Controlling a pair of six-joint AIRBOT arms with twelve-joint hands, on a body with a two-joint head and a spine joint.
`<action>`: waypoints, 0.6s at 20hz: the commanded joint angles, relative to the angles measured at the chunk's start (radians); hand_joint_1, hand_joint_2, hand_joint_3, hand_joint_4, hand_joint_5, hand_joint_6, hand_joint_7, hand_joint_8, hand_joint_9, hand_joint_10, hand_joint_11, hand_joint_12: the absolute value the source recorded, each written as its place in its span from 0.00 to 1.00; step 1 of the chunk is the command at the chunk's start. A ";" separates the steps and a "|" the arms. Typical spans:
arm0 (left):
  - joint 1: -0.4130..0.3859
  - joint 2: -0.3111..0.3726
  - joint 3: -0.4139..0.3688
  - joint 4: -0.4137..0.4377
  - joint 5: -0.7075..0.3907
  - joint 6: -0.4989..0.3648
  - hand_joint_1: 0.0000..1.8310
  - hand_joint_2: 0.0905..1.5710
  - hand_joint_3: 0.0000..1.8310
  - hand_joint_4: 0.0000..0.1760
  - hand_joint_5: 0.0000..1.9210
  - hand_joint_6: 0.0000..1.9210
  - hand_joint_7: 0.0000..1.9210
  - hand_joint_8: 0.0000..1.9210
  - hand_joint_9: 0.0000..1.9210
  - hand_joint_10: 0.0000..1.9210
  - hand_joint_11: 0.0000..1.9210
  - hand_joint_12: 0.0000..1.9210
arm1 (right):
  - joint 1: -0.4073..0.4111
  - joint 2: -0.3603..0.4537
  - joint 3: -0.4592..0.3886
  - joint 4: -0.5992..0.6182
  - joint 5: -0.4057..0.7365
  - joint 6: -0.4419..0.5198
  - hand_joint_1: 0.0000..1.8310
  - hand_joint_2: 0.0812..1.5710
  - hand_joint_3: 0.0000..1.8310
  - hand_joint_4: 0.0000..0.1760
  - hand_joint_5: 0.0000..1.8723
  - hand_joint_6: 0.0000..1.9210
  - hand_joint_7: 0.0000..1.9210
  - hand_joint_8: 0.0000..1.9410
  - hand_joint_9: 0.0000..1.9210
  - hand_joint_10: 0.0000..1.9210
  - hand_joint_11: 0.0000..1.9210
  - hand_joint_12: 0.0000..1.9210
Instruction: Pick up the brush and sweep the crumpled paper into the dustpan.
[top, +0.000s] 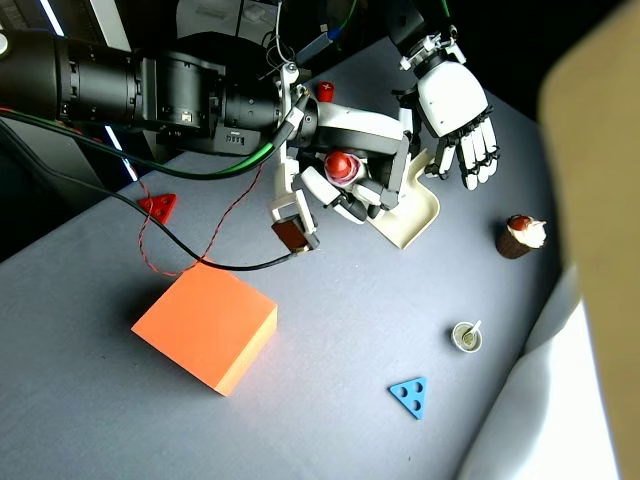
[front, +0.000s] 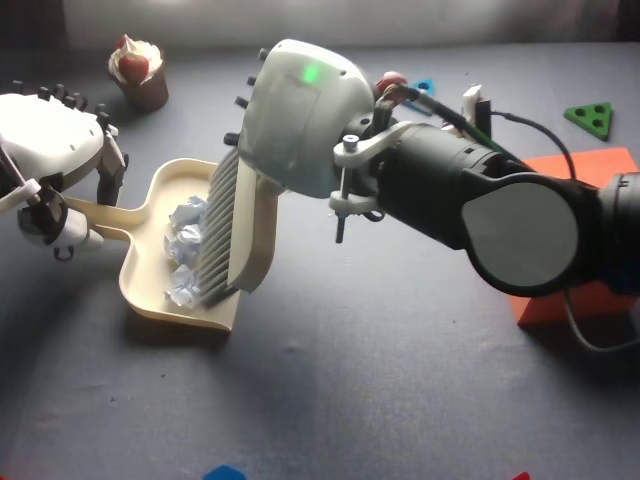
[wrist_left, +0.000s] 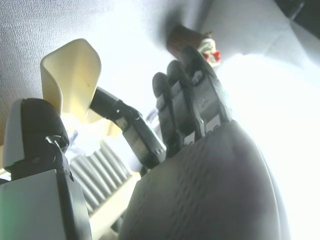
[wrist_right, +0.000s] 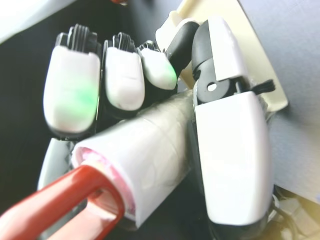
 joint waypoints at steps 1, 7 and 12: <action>-0.012 0.001 0.005 0.025 -0.102 0.003 0.58 0.68 0.00 0.63 0.54 0.47 0.21 0.00 0.17 0.00 0.13 0.13 | 0.011 0.019 -0.008 -0.058 -0.089 -0.008 0.75 0.71 0.00 0.00 0.52 0.92 0.66 1.00 0.77 1.00 0.84 1.00; -0.013 0.001 0.005 0.025 -0.102 0.003 0.59 0.68 0.00 0.34 0.54 0.46 0.21 0.00 0.17 0.00 0.12 0.13 | 0.058 0.084 -0.037 0.076 0.087 -0.172 0.64 0.73 0.00 0.00 0.47 0.64 0.64 1.00 0.76 1.00 0.83 1.00; -0.014 0.002 0.004 0.026 -0.101 0.003 0.58 0.68 0.00 0.55 0.54 0.47 0.22 0.00 0.17 0.00 0.11 0.12 | 0.071 0.061 0.007 0.202 0.153 -0.311 0.74 0.72 0.00 0.00 0.47 0.84 0.62 1.00 0.74 1.00 0.82 1.00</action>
